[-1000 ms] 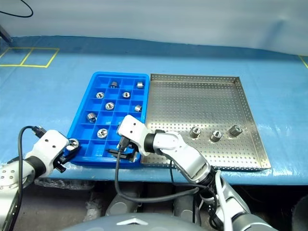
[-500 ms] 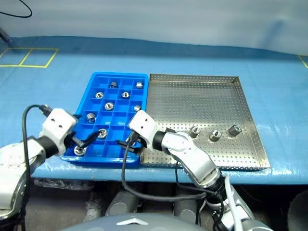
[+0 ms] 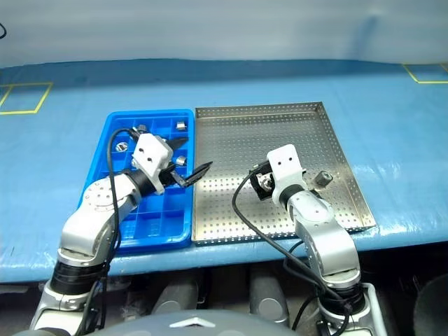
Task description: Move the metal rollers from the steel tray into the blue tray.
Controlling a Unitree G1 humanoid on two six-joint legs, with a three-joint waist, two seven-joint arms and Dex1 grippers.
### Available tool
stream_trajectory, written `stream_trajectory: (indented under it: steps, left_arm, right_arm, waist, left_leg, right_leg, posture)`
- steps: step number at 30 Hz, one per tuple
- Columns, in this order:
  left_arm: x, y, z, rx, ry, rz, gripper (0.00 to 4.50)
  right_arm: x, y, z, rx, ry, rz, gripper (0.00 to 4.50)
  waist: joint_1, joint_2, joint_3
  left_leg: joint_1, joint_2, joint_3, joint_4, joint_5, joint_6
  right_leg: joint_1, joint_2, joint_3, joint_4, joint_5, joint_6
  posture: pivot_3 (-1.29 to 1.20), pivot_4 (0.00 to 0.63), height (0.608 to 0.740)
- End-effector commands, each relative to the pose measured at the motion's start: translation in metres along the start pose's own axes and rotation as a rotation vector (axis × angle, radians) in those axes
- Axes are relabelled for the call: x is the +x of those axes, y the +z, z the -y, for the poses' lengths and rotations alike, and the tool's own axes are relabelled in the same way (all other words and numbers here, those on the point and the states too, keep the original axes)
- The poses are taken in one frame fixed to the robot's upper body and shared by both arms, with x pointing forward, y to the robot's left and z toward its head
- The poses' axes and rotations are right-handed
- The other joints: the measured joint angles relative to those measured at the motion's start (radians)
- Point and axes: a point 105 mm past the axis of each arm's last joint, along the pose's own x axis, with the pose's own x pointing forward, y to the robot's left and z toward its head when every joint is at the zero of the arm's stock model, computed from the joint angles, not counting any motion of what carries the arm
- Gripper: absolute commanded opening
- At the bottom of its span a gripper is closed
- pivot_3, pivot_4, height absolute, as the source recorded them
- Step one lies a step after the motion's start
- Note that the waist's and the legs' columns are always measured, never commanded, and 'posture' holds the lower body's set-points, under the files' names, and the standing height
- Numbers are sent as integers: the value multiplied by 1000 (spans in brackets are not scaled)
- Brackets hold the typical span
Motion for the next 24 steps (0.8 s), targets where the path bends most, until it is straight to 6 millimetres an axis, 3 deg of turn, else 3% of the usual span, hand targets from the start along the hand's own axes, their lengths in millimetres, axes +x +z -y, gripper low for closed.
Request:
stream_trajectory:
  steps: [1,8,18,21,24]
  left_arm:
    - [5,4,13,26,-68,47,4476]
    - [4,-11,37,57,-239,-11,4476]
    - [-2,-19,41,17,-227,-29,4476]
    - [-4,-20,41,-4,-214,-31,4500]
    - [-8,-21,39,-16,-184,-33,4500]
  right_arm:
    - [-2,7,1,30,-21,29,4500]
    - [9,-13,-3,102,-23,-47,4500]
    - [21,-34,-13,132,33,-124,4500]
    - [24,-36,-14,136,35,-134,3955]
    - [27,-33,-15,136,43,-126,2954]
  waist:
    - [-7,0,0]
    - [-30,0,0]
    - [-34,1,0]
    - [-31,1,0]
    - [-30,1,0]
  left_leg:
    - [0,0,0,0,0,0]
    - [1,-1,1,2,1,2]
    - [1,0,2,2,1,2]
    - [1,0,1,2,1,2]
    - [1,0,2,2,1,2]
  right_leg:
    - [0,1,0,0,0,1]
    - [2,2,1,0,0,5]
    - [1,2,1,0,0,5]
    - [1,2,1,0,0,5]
    - [1,2,1,0,0,5]
  posture:
    - [-112,150,740]
    - [-130,150,740]
    - [-94,150,740]
    - [-79,150,740]
    - [-61,150,740]
